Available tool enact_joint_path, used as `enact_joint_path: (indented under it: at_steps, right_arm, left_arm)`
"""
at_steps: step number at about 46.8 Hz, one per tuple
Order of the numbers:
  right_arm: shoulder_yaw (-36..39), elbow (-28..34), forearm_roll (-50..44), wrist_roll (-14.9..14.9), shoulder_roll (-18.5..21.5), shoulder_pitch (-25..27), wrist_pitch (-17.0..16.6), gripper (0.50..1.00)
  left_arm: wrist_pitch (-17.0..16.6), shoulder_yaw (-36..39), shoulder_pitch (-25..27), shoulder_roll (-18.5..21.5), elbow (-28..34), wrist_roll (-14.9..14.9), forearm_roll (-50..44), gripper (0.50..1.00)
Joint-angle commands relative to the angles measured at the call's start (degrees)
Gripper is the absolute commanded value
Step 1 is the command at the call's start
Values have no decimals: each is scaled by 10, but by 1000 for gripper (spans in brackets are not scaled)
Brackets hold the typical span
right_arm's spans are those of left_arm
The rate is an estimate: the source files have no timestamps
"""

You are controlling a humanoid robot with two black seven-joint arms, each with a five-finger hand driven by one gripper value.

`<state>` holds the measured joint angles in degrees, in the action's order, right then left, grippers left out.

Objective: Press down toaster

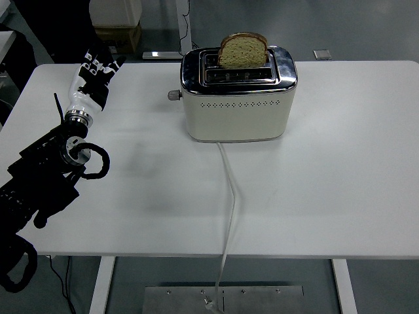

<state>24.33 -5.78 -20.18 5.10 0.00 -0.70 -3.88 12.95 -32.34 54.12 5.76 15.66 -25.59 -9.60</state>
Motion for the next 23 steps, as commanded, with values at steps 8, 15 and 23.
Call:
enact_joint_path:
  at_steps: [8, 15, 23]
  right_arm:
    - [0, 1, 0, 0, 0, 0, 0, 998]
    - [0, 0, 0, 0, 0, 0, 0, 998]
    - [0, 0, 0, 0, 0, 0, 0, 1000]
  left_arm:
    - [1, 1, -1, -1, 1, 0, 1, 1000]
    - [-2, 1, -1, -1, 0, 0, 1, 1000]
    - [-6, 1, 0, 1, 0, 0, 4, 1000]
